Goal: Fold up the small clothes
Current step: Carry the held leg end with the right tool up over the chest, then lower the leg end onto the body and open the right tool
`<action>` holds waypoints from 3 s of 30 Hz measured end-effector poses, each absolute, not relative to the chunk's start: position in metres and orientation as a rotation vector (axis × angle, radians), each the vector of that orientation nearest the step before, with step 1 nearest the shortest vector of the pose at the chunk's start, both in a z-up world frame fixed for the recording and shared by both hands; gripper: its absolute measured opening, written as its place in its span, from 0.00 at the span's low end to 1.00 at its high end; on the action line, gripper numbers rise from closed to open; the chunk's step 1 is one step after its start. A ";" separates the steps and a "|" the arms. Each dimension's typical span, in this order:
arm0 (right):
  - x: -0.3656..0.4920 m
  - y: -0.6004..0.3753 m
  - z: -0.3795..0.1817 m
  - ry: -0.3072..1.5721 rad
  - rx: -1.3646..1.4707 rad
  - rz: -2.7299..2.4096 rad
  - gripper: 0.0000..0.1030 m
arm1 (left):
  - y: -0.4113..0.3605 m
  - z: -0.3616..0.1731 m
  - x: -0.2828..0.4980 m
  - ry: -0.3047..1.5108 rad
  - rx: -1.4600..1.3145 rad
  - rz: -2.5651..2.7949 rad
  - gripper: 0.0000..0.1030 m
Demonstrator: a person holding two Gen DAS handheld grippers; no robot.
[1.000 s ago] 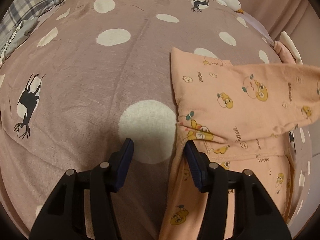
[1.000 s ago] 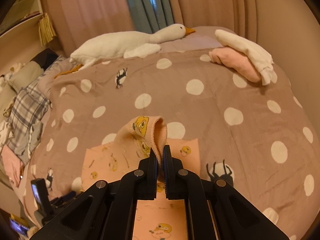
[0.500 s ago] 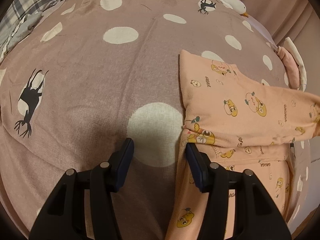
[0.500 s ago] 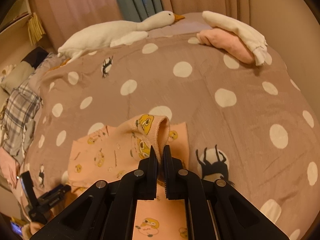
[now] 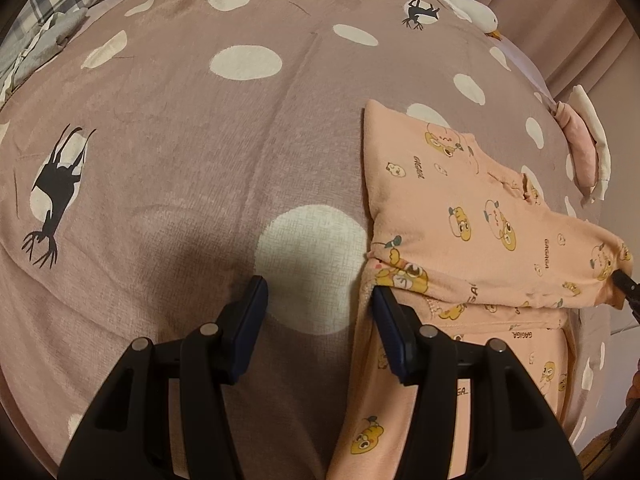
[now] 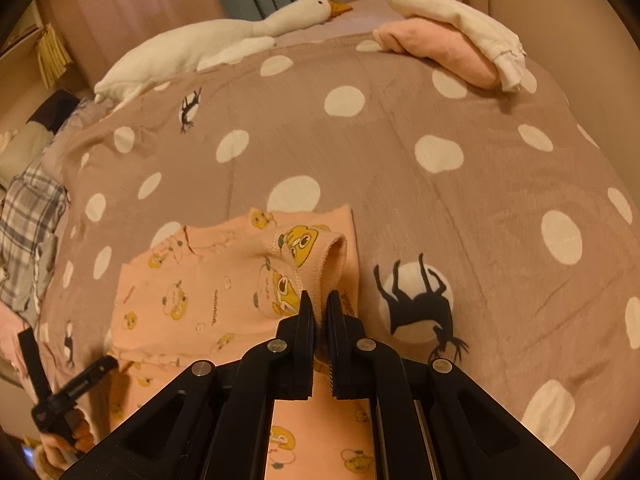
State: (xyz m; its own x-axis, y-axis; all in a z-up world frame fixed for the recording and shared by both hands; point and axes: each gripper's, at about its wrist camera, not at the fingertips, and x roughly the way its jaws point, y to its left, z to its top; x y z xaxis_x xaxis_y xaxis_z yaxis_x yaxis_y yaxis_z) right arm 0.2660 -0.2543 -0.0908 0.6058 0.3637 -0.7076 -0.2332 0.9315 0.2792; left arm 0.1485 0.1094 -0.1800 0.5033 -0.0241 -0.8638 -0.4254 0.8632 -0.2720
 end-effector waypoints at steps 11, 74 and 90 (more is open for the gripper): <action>0.270 -0.258 -0.106 0.888 0.163 0.330 0.06 | 0.110 -0.180 0.150 1.032 -0.496 0.251 0.53; 0.282 -0.258 -0.158 1.000 0.150 0.259 0.06 | 0.108 -0.182 0.151 1.031 -0.484 0.255 0.54; 0.282 -0.255 -0.161 1.004 0.153 0.247 0.06 | 0.107 -0.182 0.152 1.031 -0.483 0.256 0.54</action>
State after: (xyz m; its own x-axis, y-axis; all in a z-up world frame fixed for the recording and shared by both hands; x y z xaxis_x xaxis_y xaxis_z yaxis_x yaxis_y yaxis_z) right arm 0.2823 -0.2555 -0.1614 0.5124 0.2749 -0.8136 -0.1345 0.9614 0.2401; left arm 0.1516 0.1069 -0.1819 0.4967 -0.0204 -0.8677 -0.4233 0.8671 -0.2627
